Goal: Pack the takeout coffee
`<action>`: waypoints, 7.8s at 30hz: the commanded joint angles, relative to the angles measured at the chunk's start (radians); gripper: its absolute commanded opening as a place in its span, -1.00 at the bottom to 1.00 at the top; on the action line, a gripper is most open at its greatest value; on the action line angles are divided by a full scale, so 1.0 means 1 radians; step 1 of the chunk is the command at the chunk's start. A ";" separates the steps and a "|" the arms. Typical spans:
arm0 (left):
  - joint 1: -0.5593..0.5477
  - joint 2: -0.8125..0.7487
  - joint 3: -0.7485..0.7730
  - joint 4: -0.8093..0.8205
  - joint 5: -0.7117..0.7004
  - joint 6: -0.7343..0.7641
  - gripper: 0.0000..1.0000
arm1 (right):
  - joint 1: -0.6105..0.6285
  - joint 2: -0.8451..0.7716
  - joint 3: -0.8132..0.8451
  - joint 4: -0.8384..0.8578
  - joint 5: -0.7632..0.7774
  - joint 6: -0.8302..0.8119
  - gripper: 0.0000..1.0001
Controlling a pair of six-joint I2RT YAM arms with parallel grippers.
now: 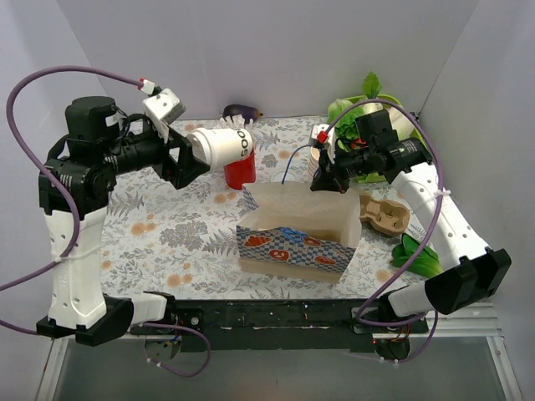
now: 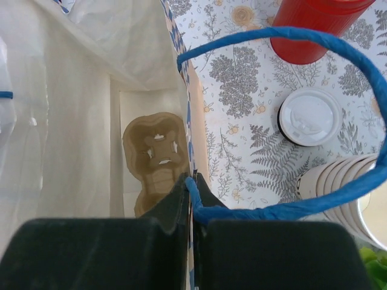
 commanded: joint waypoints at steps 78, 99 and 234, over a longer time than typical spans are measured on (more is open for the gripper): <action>-1.012 0.091 -0.592 0.302 -0.758 0.521 -1.00 | 0.252 -0.349 -0.123 0.148 0.269 0.118 -0.97; -1.029 0.135 -0.597 0.270 -0.846 0.446 -1.00 | 0.361 -0.367 -0.209 0.261 0.416 0.230 -0.97; -0.937 0.264 -0.731 0.391 -0.892 0.510 -1.00 | 0.316 -0.451 -0.425 0.504 0.296 0.468 -0.97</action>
